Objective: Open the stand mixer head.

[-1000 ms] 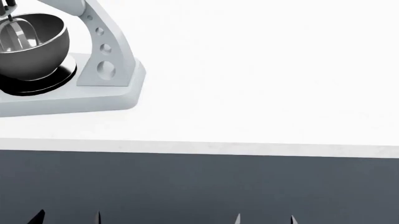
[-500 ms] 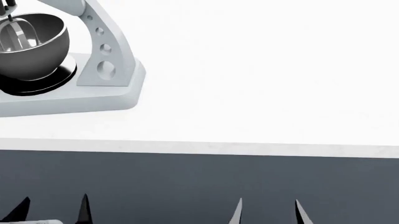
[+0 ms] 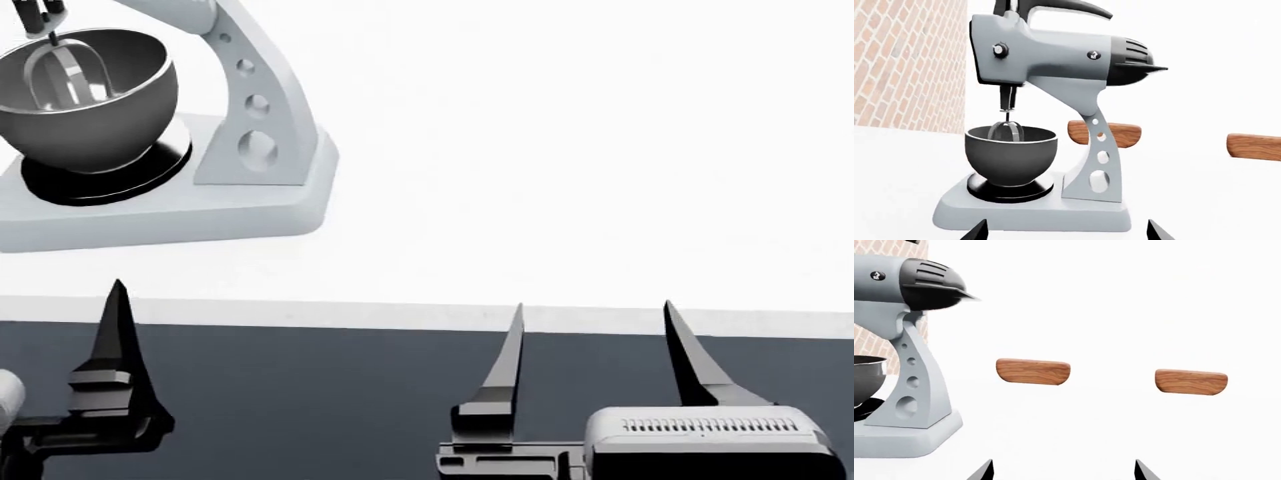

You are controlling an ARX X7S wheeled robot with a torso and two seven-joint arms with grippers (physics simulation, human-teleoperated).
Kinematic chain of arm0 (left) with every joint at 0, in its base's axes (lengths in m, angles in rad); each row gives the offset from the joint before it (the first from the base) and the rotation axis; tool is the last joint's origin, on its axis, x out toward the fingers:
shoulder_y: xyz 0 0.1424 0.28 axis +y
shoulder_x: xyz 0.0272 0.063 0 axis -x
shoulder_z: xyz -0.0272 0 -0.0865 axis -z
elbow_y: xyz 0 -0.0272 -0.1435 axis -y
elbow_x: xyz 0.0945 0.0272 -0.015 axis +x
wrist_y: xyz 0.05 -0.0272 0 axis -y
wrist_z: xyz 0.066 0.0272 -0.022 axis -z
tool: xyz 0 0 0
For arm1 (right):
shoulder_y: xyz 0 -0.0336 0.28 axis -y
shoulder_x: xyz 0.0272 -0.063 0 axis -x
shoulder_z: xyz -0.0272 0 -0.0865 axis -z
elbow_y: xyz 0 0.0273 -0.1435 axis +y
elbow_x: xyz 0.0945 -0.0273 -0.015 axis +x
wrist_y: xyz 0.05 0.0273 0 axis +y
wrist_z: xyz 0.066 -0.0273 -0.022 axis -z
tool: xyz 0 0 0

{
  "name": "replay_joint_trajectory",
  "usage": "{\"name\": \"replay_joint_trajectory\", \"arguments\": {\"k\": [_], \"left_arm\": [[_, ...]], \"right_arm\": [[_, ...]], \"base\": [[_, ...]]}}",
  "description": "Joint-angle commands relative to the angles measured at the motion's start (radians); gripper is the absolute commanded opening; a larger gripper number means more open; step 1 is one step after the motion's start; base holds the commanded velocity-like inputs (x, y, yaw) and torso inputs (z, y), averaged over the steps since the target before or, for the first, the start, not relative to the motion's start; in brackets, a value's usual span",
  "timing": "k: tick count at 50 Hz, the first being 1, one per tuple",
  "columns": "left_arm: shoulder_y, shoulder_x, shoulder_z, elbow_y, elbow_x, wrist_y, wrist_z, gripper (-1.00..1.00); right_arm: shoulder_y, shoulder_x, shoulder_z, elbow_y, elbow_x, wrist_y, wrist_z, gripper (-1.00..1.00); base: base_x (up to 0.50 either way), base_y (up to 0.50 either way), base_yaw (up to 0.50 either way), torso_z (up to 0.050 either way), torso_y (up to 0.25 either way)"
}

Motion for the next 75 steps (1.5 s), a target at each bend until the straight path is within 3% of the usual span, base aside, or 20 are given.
{"name": "replay_joint_trajectory", "arguments": {"k": [1,45,70,71,75], "left_arm": [[-0.006,-0.005,-0.022,0.028,-0.010,0.024,0.030,1.00],[0.008,-0.039,-0.021,0.032,-0.059,0.039,-0.009,1.00],[0.027,-0.057,-0.019,0.026,-0.081,0.068,-0.020,1.00],[0.027,-0.056,-0.016,0.019,-0.080,0.072,-0.020,1.00],[0.027,-0.054,-0.004,0.004,-0.075,0.085,-0.021,1.00]], "right_arm": [[0.021,0.006,-0.013,-0.037,-0.029,0.043,0.000,1.00],[0.007,0.027,-0.025,-0.028,0.011,0.018,0.030,1.00],[-0.006,0.035,-0.011,-0.036,0.059,-0.003,0.036,1.00],[-0.004,0.045,-0.029,-0.035,0.024,-0.007,0.051,-1.00],[0.006,0.050,-0.026,-0.043,0.040,-0.013,0.040,-1.00]], "base": [[0.00,0.50,0.00,0.000,0.000],[0.00,0.50,0.00,0.000,0.000],[0.36,0.00,0.00,0.000,0.000],[0.00,0.00,0.00,0.000,0.000],[0.00,0.00,0.00,0.000,0.000]]}}
